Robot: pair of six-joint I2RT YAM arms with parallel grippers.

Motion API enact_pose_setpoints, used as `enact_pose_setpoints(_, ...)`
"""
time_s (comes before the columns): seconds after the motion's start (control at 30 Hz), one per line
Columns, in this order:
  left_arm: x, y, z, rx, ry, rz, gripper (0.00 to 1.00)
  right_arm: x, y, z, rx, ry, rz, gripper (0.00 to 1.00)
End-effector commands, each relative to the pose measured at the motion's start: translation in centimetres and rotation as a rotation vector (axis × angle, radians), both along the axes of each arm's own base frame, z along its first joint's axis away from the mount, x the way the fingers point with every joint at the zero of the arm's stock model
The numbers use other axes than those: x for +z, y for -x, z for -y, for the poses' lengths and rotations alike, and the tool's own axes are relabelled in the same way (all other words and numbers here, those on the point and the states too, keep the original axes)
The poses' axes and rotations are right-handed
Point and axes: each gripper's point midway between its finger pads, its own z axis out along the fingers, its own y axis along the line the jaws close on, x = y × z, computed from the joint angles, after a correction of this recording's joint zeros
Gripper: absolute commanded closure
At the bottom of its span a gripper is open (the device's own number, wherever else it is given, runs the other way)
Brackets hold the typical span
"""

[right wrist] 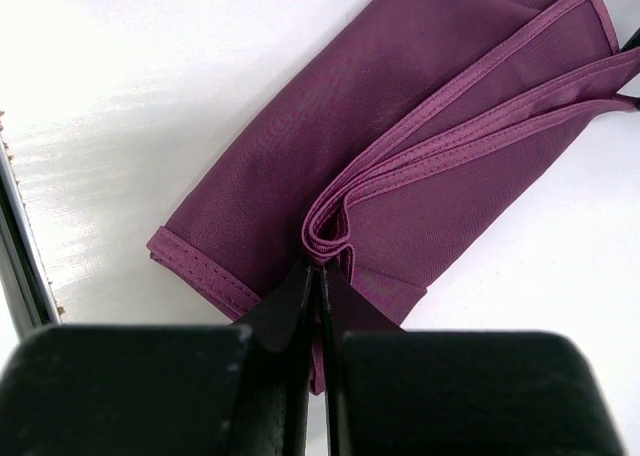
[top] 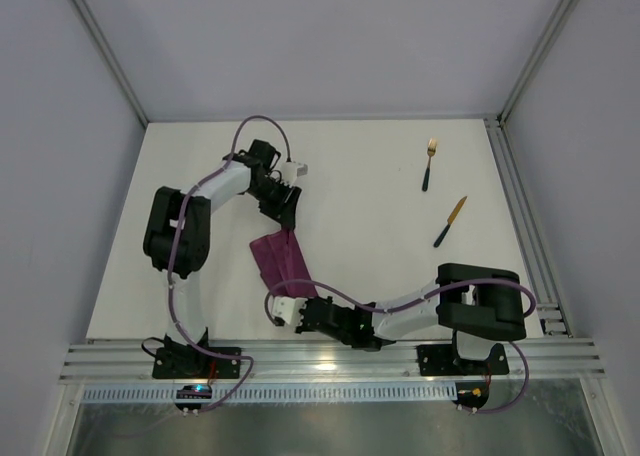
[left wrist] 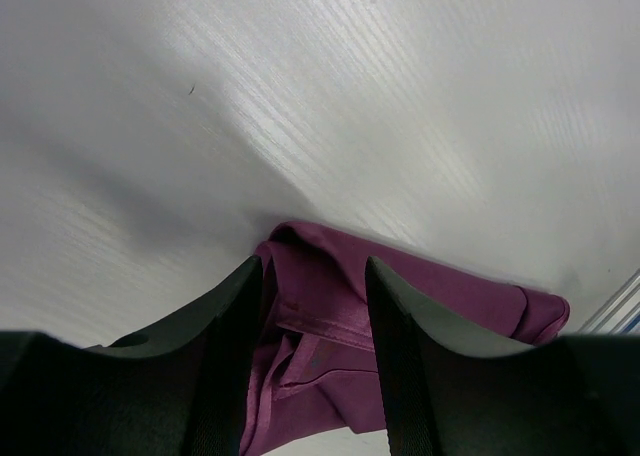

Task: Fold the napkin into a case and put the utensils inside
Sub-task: Fold the 2/3-rectangle-folded napkin at the center of the board.

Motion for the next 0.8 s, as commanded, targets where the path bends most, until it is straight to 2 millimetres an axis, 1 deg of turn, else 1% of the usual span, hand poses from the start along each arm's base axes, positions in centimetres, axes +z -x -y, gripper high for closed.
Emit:
enact_pose_setpoints(0.0, 2.5, 0.2, 1.0, -0.021, 0.062, 0.032, 0.52, -3.6, 1.0, 2.0, 0.006, 0.122, -0.081, 0.95)
enact_pose_setpoints(0.07, 1.7, 0.9, 0.9, -0.028, 0.052, 0.003, 0.52, -3.5, 0.9, 2.0, 0.003, 0.119, -0.082, 0.95)
enact_pose_setpoints(0.17, 1.1, 1.3, 0.9, -0.037, 0.043, -0.006, 0.52, -3.6, 0.8, 2.1, -0.001, 0.12, -0.087, 0.95)
enact_pose_setpoints(0.27, 1.0, 1.4, 1.0, -0.045, 0.04, -0.004, 0.52, -3.7, 0.8, 2.0, -0.003, 0.122, -0.092, 0.95)
enact_pose_setpoints(0.33, 0.9, 1.2, 0.8, -0.048, 0.017, 0.01, 0.54, -3.7, 0.7, 2.1, -0.007, 0.122, -0.093, 0.95)
enact_pose_setpoints(0.43, 0.4, 1.1, 0.2, -0.044, -0.02, 0.02, 0.77, -3.7, 0.6, 2.2, -0.012, 0.124, -0.091, 0.95)
enact_pose_setpoints(0.47, 0.2, 1.2, 0.1, -0.046, -0.026, 0.02, 0.89, -3.6, 0.6, 2.2, -0.012, 0.121, -0.09, 0.95)
enact_pose_setpoints(0.53, 0.1, 1.3, -0.1, -0.053, -0.033, 0.023, 0.98, -3.6, 0.5, 2.3, -0.02, 0.122, -0.088, 0.95)
enact_pose_setpoints(0.57, 0.0, 1.5, -0.3, -0.055, -0.041, 0.021, 1.0, -3.6, 0.4, 2.3, -0.025, 0.119, -0.09, 0.95)
enact_pose_setpoints(0.63, 0.2, 1.7, -0.5, -0.06, -0.046, 0.025, 1.0, -3.4, 0.3, 2.3, -0.032, 0.115, -0.089, 0.93)
enact_pose_setpoints(0.7, 0.3, 1.8, -0.7, -0.065, -0.051, 0.033, 1.0, -3.1, 0.1, 2.3, -0.047, 0.107, -0.087, 0.89)
enact_pose_setpoints(0.77, 0.5, 2.0, -1.0, -0.07, -0.062, 0.039, 1.0, -2.7, 0.1, 2.4, -0.059, 0.101, -0.091, 0.82)
